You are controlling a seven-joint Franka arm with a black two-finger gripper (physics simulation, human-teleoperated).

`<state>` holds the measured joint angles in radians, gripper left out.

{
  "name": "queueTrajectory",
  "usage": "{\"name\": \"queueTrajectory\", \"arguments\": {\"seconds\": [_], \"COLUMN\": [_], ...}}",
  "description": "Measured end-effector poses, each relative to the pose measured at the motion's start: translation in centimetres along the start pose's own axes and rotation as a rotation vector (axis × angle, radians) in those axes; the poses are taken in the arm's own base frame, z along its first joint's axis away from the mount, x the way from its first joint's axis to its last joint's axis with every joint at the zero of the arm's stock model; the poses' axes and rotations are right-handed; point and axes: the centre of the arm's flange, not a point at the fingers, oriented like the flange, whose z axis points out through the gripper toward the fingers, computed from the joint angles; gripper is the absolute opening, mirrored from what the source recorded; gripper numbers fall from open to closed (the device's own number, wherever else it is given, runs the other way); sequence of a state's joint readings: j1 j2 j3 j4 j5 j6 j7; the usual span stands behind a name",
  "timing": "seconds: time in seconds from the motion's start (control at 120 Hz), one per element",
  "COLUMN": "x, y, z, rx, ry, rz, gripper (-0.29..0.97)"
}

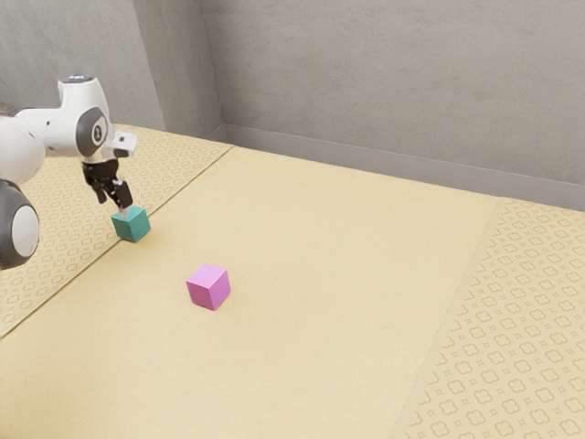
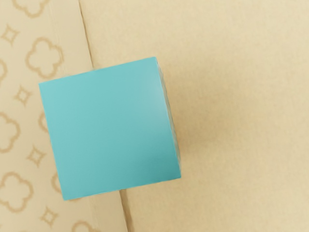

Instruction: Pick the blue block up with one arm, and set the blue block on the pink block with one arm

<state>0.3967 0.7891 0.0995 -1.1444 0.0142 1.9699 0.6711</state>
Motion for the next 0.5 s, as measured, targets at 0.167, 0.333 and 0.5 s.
{"name": "queueTrajectory", "arguments": {"seconds": [0.167,0.333,0.5], "x": [0.9,-0.2,0.3], "y": [-0.5,-1.6,-1.8], "z": [1.2,2.5,3.4], "rx": [-0.023,-0.044,-0.046], "ry": [-0.01,-0.045,-0.05], "rz": [0.004,-0.033,-0.042], "gripper": [0.68,0.68,0.68]}}
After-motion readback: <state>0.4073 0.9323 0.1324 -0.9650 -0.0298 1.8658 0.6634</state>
